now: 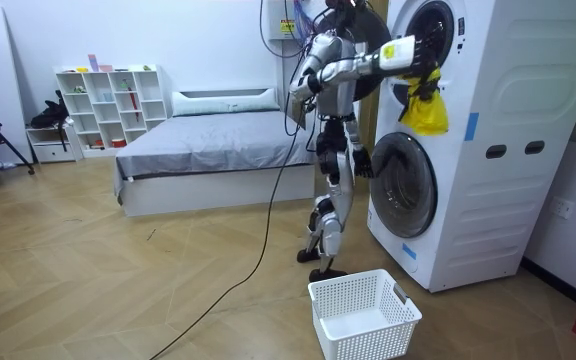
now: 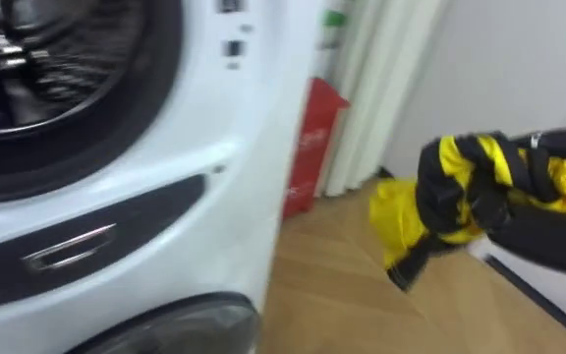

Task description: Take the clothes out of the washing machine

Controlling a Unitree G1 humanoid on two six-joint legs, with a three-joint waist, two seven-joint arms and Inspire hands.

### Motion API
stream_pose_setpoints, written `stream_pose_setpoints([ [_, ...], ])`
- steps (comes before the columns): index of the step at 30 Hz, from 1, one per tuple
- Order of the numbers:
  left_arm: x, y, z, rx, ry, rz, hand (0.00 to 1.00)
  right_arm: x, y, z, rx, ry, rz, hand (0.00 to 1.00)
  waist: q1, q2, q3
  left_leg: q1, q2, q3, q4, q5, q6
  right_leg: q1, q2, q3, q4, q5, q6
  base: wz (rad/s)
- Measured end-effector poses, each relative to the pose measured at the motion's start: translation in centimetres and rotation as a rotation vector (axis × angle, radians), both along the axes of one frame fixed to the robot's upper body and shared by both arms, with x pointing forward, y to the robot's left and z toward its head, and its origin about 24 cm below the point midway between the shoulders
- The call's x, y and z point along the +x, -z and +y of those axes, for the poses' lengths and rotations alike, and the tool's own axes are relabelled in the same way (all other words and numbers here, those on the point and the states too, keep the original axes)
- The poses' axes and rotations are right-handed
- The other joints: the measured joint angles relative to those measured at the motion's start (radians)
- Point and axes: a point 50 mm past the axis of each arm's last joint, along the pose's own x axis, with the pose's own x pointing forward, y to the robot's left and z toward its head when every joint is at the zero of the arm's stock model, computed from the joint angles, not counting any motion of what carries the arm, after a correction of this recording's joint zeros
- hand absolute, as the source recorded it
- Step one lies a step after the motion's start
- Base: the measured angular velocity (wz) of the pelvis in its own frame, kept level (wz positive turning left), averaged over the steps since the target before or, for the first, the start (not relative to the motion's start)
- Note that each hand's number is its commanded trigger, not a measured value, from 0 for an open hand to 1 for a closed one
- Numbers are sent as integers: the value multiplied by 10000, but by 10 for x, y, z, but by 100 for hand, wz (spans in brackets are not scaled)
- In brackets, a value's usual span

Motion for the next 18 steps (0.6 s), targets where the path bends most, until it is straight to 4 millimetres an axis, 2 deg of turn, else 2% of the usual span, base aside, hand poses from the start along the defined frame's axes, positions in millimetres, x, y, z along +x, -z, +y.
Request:
stream_pose_setpoints([
  [4,11,4,-13,-399,394,56,0,2,23,3,900,-39,692,100,-151,234,24,-106,-7,429,10,-1,-1,-261,101,438,47,63,48,-33],
  [5,13,4,-15,-465,529,55,0,4,31,6,1144,-110,964,100,-149,274,9,-152,-8,535,16,-1,-1,-358,132,560,82,83,62,-28],
  [7,16,5,-19,-562,746,45,0,7,48,7,1521,-169,1556,100,-196,404,79,-171,-12,721,69,-1,-1,-385,145,733,72,106,84,-24],
  [8,17,5,-22,-631,980,81,0,7,63,8,1732,-69,2133,100,-214,578,23,-262,-12,775,96,-1,-1,-482,159,810,29,136,113,-22],
  [9,17,6,-24,-673,1089,112,0,7,72,7,1874,21,2429,100,-242,644,-17,-321,-13,774,98,-1,-1,-522,152,849,-18,156,123,-19],
  [10,20,7,-29,-779,1277,99,0,4,90,6,2202,329,3082,100,-255,729,-30,-365,-35,777,103,-1,-1,-581,152,930,-9,166,137,-19],
  [11,20,8,-33,-908,1368,137,0,1,105,4,2351,601,3677,100,-254,918,-59,-448,-59,786,102,-1,-1,-711,166,1029,14,175,159,-25],
  [12,20,8,-34,-971,1370,147,0,0,111,4,2366,726,3939,100,-262,1013,-58,-503,-69,783,107,-1,0,-788,172,1051,40,181,168,-28],
  [14,22,8,-35,-1010,1395,95,0,-9,140,-3,2514,1440,5021,100,-337,1270,-52,-744,-70,762,193,-1,0,-1066,193,1046,269,182,168,-13],
  [18,27,7,-35,-1055,1454,-111,0,-24,170,-11,2668,2415,6182,100,-360,1507,1,-1093,-70,709,229,-1,0,-1456,227,1052,447,182,168,-2],
])
